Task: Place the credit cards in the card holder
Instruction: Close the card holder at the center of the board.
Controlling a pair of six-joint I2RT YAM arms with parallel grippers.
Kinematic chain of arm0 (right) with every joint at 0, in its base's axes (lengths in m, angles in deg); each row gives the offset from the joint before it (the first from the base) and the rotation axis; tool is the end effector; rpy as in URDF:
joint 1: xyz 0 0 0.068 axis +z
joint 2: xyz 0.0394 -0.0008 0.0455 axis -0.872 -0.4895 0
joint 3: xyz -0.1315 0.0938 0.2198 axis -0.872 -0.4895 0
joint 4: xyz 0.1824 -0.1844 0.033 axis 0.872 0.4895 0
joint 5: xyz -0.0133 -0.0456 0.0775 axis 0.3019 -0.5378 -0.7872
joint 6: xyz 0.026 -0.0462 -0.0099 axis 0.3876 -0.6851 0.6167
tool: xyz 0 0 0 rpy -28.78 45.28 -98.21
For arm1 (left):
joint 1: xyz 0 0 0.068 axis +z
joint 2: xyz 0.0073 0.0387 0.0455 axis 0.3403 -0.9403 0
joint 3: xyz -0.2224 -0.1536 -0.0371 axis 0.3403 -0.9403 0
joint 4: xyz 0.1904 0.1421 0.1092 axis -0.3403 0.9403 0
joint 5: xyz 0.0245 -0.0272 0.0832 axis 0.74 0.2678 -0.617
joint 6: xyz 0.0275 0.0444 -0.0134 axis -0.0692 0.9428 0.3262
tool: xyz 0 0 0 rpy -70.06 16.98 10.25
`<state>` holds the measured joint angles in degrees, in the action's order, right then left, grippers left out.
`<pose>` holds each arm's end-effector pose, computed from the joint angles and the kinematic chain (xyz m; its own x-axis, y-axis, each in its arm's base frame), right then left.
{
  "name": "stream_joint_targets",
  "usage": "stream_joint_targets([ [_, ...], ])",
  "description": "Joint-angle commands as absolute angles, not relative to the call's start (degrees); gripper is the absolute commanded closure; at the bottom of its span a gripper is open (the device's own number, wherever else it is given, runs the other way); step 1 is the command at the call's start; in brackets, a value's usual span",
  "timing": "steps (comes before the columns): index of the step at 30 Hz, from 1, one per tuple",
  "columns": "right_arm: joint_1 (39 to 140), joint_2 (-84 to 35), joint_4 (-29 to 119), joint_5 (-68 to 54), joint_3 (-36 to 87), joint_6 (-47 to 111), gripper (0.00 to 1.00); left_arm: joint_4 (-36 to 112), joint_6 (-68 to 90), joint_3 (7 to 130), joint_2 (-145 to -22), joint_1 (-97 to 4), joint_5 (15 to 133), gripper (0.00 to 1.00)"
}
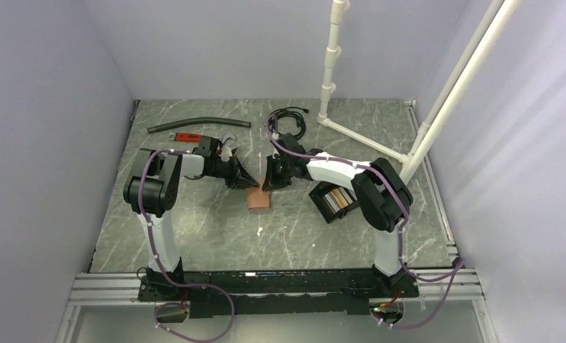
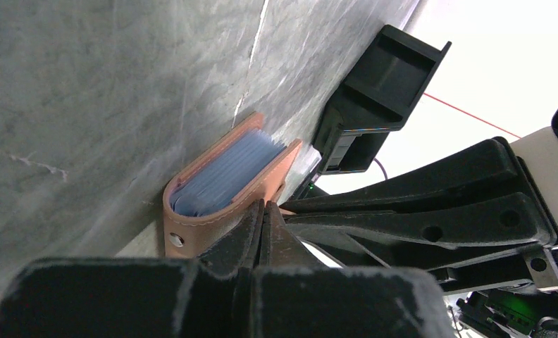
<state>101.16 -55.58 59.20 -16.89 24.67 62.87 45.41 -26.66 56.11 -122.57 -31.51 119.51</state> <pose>0.3102 0.2784 0.1730 -0.9371 -0.0344 -0.3475 -0.2361 0.7957 0.5578 0.3546 -0.1022 0.1067 -0.9428 -0.2620 0.2062 -0.3089 0.4540 -0.8357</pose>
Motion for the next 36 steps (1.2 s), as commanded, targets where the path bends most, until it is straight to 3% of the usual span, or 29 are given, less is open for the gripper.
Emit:
stream_joint_targets([
  [1,101.56,-56.37,54.80,-21.27,25.18,63.55,0.92,45.42,-26.51,55.14,-123.23,-32.11,118.07,1.00],
  [13,101.48,-56.38,53.48,-23.49,24.27,62.38,0.92,45.04,-26.64,54.98,-123.25,-32.11,118.16,1.00],
  [20,101.39,-57.10,52.16,-25.69,24.71,61.47,1.00,45.29,-26.46,55.00,-123.38,-32.11,117.94,1.00],
  [26,101.39,-58.13,53.80,-25.93,26.32,60.24,0.86,45.37,-26.29,55.06,-123.47,-32.20,117.86,1.00],
  [31,101.17,-57.79,53.14,-26.13,25.44,60.51,0.85,45.38,-26.29,55.03,-123.56,-32.20,117.81,1.00],
  [36,101.03,-57.95,52.87,-26.15,25.18,60.71,0.94,45.46,-26.20,55.04,-123.48,-32.24,117.72,1.00],
])
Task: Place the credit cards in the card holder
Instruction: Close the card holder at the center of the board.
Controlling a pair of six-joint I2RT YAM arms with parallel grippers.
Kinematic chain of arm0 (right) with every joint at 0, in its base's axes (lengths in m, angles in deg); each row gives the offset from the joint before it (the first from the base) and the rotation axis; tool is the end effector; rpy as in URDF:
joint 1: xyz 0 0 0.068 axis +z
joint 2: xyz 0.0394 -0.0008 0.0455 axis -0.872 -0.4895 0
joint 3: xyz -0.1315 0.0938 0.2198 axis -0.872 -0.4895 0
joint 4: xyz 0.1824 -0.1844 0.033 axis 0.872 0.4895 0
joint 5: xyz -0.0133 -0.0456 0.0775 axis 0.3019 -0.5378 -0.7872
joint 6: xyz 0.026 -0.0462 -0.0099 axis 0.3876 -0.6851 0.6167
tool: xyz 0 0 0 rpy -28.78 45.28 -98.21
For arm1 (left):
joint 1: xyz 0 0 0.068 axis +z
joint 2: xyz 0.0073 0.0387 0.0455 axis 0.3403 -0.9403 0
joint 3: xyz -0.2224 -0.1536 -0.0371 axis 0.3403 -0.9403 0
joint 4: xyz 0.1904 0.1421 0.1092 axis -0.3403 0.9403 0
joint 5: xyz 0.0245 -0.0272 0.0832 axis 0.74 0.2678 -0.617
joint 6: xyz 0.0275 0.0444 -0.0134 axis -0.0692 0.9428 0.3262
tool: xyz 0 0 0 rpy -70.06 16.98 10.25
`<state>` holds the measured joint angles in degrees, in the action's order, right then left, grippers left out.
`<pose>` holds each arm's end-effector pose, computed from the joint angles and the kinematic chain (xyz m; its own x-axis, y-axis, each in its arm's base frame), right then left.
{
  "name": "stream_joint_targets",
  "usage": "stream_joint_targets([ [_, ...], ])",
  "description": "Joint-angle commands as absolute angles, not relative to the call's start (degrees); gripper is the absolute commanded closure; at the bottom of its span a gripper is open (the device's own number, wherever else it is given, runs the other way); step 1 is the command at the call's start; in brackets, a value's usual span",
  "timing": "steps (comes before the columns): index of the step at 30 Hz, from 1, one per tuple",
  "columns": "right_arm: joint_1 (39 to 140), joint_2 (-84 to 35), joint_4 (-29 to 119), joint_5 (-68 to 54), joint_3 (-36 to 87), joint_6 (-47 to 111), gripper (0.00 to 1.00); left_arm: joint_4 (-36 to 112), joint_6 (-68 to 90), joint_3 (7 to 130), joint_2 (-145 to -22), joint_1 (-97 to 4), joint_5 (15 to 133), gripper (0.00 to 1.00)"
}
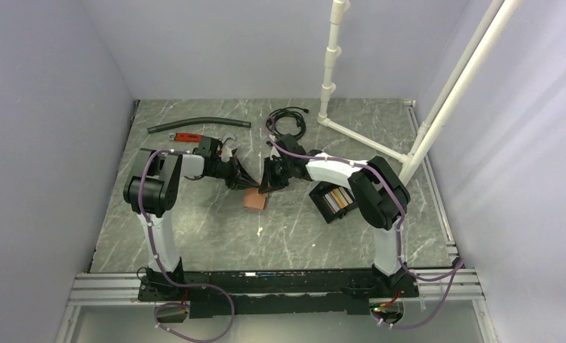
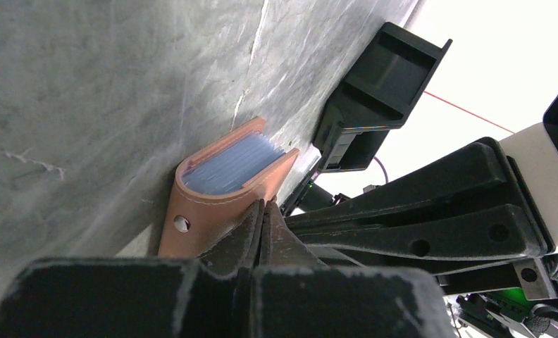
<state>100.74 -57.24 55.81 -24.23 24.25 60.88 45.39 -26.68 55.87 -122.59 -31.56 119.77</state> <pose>0.3127 0.2821 0.1645 -0.9389 -0.0982 -0.3298 -0.2958 0.7200 0.6278 0.3534 -0.1024 0.1057 -0.9425 -0.2586 0.2119 -0.3119 0.4524 -0.8355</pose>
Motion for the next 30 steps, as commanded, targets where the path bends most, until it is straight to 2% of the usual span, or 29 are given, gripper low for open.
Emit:
stream_joint_targets([
  [1,101.00,-58.08,52.97,-26.24,25.31,60.64,0.95,45.39,-26.25,55.07,-123.47,-32.21,117.72,1.00],
  [4,100.95,-58.56,53.09,-26.62,25.62,61.00,1.00,45.34,-26.20,54.96,-123.47,-32.29,117.63,1.00],
  [13,99.41,-59.22,44.69,-31.28,20.86,69.70,1.00,46.31,-25.64,55.04,-122.07,-32.38,116.64,1.00],
  [23,97.34,-59.94,43.32,-30.87,18.74,68.36,1.00,60.54,-16.86,57.25,-104.17,-29.25,107.03,0.61],
  [25,97.26,-60.14,43.15,-30.87,18.56,68.09,1.00,61.69,-15.97,55.81,-102.36,-29.21,104.78,0.57],
  [30,97.08,-60.31,42.68,-32.16,18.76,67.74,1.00,59.60,-14.21,50.84,-102.87,-29.29,104.21,0.59],
])
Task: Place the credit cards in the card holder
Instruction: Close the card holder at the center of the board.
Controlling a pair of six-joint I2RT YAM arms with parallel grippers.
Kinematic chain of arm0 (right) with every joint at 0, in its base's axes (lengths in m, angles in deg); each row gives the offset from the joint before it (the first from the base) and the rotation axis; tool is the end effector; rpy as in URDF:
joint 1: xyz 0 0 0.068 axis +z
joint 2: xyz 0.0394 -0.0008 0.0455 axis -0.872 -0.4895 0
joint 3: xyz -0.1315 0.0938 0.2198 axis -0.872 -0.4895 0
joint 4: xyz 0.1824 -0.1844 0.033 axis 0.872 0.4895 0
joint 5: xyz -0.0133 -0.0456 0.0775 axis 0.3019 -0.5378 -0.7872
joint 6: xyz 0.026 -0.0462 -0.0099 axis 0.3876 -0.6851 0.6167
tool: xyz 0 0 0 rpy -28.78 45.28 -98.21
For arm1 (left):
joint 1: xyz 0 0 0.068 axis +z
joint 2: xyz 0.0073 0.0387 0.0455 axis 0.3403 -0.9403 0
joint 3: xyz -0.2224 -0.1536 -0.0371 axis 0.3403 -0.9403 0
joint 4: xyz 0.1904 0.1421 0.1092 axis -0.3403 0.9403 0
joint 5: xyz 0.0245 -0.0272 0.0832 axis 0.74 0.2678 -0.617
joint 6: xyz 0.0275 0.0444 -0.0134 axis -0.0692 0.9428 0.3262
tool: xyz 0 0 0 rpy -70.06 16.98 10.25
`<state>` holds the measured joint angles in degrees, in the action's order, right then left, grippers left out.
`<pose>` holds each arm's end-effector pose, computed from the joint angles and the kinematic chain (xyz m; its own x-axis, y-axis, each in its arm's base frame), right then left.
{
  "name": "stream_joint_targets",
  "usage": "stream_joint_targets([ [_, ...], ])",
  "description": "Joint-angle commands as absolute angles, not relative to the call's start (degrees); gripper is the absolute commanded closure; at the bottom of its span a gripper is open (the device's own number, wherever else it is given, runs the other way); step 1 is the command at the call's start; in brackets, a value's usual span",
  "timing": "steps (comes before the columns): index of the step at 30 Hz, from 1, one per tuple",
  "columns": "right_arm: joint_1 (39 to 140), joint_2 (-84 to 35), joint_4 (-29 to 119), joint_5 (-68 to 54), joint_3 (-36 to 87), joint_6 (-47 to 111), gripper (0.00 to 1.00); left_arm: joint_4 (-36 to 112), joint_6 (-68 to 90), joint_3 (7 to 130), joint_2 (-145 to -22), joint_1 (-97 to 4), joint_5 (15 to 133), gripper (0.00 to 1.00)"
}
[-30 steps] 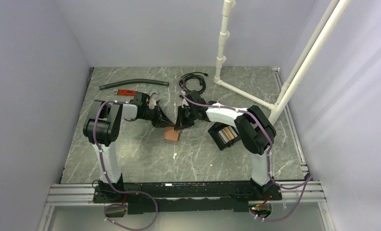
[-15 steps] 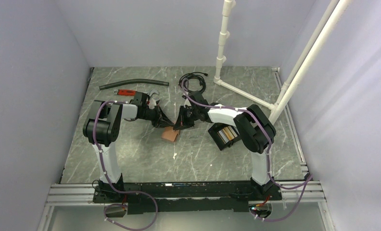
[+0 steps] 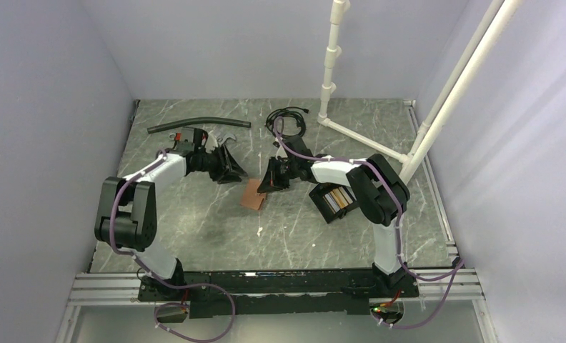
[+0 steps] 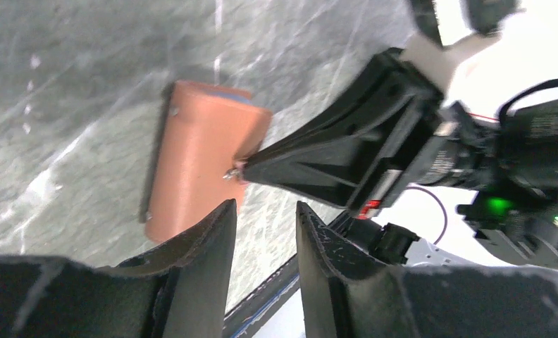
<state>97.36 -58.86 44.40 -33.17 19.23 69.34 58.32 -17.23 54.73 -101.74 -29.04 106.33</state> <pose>0.3238 0.2656 0.1436 -0.9741 -0.0020 -0.2263 -0.1794 0.6163 0.7668 0.3240 -0.0756 0.2040 -0.9319 -0.3425 -0.1193 -0.1226 0.6071 -0.7851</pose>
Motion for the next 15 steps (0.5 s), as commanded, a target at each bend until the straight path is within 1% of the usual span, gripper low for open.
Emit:
stream_joint_targets([
  [1,97.08,-60.45,42.58,-32.37,18.81,67.82,1.00,58.39,-14.50,49.92,-103.09,-29.34,104.78,0.59],
  [8,96.64,-61.54,40.58,-34.19,18.65,69.98,1.00,55.80,-14.38,47.00,-103.31,-31.35,102.16,0.57],
  [15,96.68,-61.80,38.86,-35.28,18.17,71.86,1.00,52.66,-16.88,44.05,-105.35,-33.39,100.80,0.68],
])
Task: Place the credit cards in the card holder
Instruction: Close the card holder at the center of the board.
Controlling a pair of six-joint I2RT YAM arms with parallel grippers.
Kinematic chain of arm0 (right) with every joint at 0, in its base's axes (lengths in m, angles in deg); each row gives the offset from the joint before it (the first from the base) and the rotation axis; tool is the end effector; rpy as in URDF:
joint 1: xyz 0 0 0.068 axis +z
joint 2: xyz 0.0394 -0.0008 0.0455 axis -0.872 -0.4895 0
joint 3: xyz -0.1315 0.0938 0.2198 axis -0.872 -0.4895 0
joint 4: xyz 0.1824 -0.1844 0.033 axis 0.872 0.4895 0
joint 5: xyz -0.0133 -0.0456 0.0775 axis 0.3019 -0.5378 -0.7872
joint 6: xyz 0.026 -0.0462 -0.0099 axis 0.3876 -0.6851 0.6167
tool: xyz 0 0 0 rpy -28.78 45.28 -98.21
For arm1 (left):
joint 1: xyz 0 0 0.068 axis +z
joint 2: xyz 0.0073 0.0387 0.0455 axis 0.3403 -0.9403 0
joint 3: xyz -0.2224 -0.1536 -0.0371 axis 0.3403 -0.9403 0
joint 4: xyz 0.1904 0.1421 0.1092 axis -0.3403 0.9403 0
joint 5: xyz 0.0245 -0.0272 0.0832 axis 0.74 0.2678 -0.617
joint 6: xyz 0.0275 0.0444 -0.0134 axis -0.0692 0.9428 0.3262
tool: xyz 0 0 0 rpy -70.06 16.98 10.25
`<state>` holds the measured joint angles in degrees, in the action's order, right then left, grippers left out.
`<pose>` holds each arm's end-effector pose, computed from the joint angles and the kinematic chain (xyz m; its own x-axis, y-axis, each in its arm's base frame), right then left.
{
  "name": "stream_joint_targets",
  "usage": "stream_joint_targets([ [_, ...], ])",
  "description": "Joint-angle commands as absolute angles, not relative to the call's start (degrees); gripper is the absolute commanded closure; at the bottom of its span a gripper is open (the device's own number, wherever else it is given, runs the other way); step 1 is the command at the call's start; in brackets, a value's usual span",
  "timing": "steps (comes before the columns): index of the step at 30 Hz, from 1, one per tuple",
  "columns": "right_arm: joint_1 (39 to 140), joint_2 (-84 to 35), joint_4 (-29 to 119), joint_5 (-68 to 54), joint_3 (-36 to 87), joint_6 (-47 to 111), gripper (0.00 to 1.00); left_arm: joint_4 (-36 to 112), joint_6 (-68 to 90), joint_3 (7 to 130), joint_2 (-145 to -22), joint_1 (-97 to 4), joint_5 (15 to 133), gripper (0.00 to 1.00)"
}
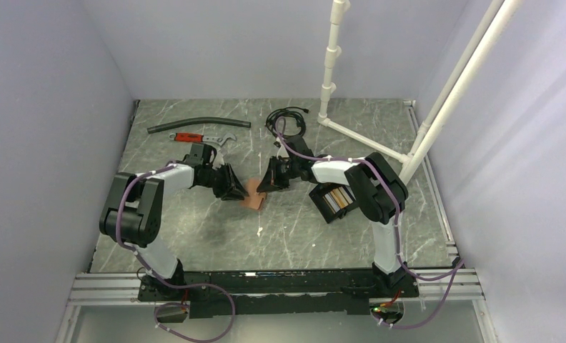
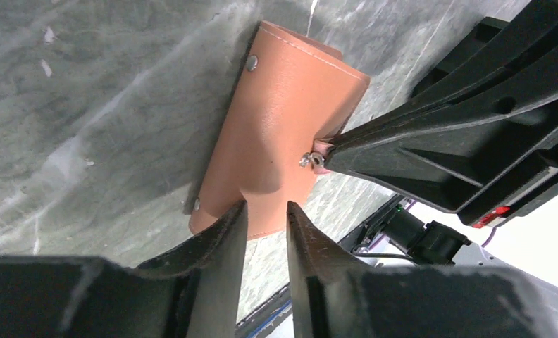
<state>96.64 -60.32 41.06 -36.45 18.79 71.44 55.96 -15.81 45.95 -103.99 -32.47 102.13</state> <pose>0.3282 0.2643 0.1363 -0.9810 0.0027 -0.1937 -0.1571 0.5742 0.8035 0.2962 -0.0877 0.1504 -0.9532 -0.3000 -0.0374 -0.1880 0.6850 -0.7039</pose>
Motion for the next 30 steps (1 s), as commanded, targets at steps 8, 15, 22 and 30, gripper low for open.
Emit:
stream_joint_targets([
  [8,96.98,-61.68,40.73,-35.14,19.25,69.80,1.00,49.64,-19.27,42.04,-107.56,-33.93,99.02,0.79],
  [15,97.93,-62.35,43.98,-33.23,20.96,66.80,1.00,49.21,-19.84,41.97,-108.04,-34.33,98.77,0.81],
  [22,99.45,-63.13,50.65,-27.88,23.96,63.86,1.00,49.39,-19.87,41.72,-107.35,-34.40,98.44,0.82],
  [30,103.39,-64.63,58.84,-19.24,28.49,60.82,1.00,49.16,-20.14,41.48,-107.55,-34.40,98.37,0.82],
])
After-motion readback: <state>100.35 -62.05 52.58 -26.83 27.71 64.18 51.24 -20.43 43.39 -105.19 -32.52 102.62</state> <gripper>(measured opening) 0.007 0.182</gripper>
